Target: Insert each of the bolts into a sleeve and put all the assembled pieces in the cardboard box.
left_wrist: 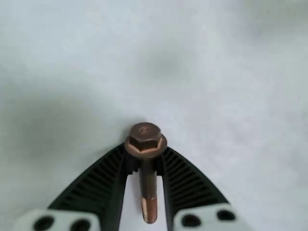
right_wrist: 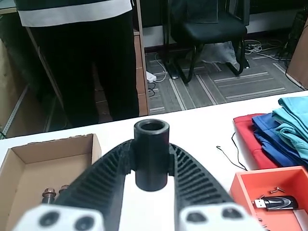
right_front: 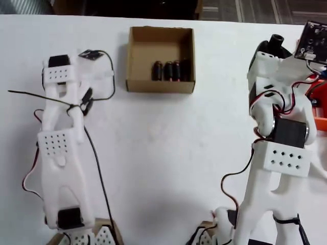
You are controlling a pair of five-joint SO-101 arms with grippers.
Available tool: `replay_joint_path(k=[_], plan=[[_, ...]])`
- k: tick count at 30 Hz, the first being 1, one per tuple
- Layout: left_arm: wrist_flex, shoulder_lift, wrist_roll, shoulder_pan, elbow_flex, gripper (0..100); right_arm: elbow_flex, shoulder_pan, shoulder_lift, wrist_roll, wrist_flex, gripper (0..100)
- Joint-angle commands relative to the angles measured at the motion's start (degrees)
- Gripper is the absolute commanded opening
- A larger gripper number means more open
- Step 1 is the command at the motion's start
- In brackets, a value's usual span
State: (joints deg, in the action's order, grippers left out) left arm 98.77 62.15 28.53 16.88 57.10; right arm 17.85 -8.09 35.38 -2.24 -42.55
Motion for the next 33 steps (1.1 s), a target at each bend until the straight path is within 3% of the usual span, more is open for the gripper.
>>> replay_joint_path(k=[1, 6, 11, 18, 25, 33], plan=[[2.2, -2.11, -2.11, 0.09, 4.09, 3, -3.08, 0.31, 0.75, 0.09, 1.19, 2.2], [3.6, -12.22, -7.91, 0.35, 11.65, 2, -3.08, 0.48, 0.75, 0.09, 1.01, 2.2], [3.69, -30.51, -12.22, -1.76, 5.93, 2, -3.16, 0.75, 0.84, -0.18, 0.13, 2.2], [1.76, -61.1, -28.04, -2.9, -12.62, 3, 0.09, 6.73, 8.66, -0.09, -2.51, 2.2], [-12.57, -83.25, -30.86, -2.99, -44.62, 3, 17.41, 20.79, 14.37, 0.09, 10.86, 2.2], [-25.76, -105.49, -34.29, -2.81, -70.29, 3, 19.69, 23.87, 15.96, 0.09, 12.97, 2.2]])
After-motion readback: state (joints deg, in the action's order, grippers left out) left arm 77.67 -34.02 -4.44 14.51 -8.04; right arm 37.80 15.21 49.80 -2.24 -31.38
